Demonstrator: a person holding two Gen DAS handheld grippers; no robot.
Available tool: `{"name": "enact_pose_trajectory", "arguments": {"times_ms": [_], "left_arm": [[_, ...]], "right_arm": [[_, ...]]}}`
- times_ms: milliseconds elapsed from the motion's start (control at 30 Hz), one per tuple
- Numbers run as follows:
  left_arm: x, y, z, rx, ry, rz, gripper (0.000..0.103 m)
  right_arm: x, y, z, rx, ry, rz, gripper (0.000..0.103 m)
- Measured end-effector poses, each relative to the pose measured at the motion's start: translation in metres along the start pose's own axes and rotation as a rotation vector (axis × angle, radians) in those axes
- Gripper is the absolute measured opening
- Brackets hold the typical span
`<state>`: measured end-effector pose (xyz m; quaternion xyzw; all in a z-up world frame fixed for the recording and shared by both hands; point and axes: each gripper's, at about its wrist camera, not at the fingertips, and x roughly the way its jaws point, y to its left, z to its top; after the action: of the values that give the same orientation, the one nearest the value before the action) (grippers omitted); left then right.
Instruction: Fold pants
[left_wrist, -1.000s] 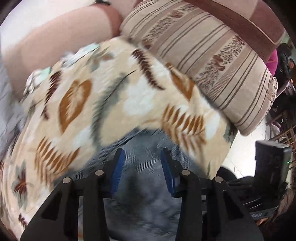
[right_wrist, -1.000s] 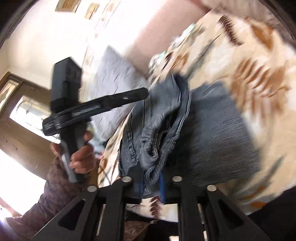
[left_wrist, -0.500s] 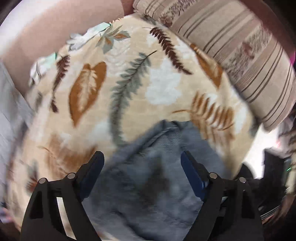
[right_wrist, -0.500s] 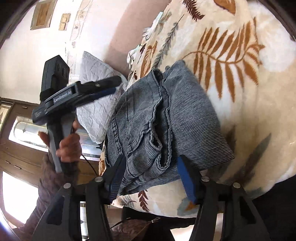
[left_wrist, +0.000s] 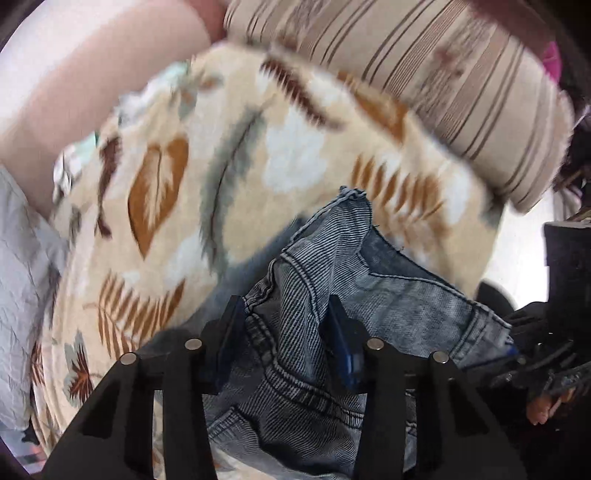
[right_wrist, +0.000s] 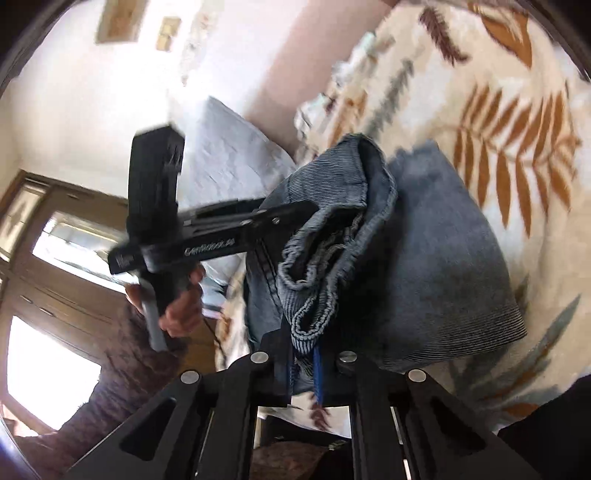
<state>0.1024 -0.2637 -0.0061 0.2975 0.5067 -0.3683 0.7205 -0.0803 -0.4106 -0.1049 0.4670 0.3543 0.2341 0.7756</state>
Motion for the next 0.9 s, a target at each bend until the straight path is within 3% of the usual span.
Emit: {"name": "enact_pose_trajectory", "arguments": {"times_ms": [100, 200, 267, 333, 433, 467, 500, 533, 600, 700, 767, 833, 900], "left_arm": [[0.008, -0.014, 0.012, -0.022, -0.058, -0.020, 0.043], [0.054, -0.020, 0.020, -0.106, 0.010, -0.001, 0.043], [0.071, -0.028, 0.016, -0.122, 0.043, 0.067, 0.042], [0.056, -0.025, 0.012, -0.149, 0.011, 0.078, 0.041], [0.011, 0.003, 0.001, -0.274, -0.070, 0.005, 0.043], [-0.009, 0.016, -0.006, -0.329, -0.118, -0.013, 0.052], [-0.024, 0.027, -0.014, -0.370, -0.155, -0.010, 0.060], [-0.041, 0.039, -0.027, -0.418, -0.195, 0.019, 0.076], [-0.051, 0.055, -0.052, -0.473, -0.222, 0.078, 0.082], [-0.029, 0.077, -0.088, -0.565, -0.144, 0.116, 0.082], [-0.007, 0.090, -0.110, -0.651, -0.085, 0.070, 0.082], [0.015, 0.102, -0.127, -0.755, -0.056, -0.012, 0.082], [0.029, 0.100, -0.136, -0.829, -0.039, -0.083, 0.082]], "right_arm": [[-0.020, -0.015, 0.002, 0.010, -0.048, -0.059, 0.007], [-0.015, -0.055, -0.003, 0.094, -0.006, -0.194, 0.008], [-0.012, -0.065, -0.010, 0.137, 0.031, -0.210, 0.014], [-0.024, -0.055, -0.006, 0.100, 0.008, -0.199, 0.015], [-0.047, -0.033, 0.014, 0.021, -0.081, -0.219, 0.038], [-0.049, -0.028, 0.024, 0.009, -0.101, -0.215, 0.054], [-0.048, -0.026, 0.033, 0.003, -0.104, -0.209, 0.062], [-0.044, -0.022, 0.042, -0.005, -0.098, -0.197, 0.063], [-0.022, -0.015, 0.061, -0.032, -0.059, -0.166, 0.063], [0.020, -0.017, 0.076, -0.042, 0.021, -0.132, 0.063], [0.056, -0.022, 0.079, -0.052, 0.078, -0.177, 0.063], [0.078, -0.027, 0.081, -0.080, 0.100, -0.276, 0.063], [0.095, -0.033, 0.081, -0.082, 0.110, -0.297, 0.062]]}}
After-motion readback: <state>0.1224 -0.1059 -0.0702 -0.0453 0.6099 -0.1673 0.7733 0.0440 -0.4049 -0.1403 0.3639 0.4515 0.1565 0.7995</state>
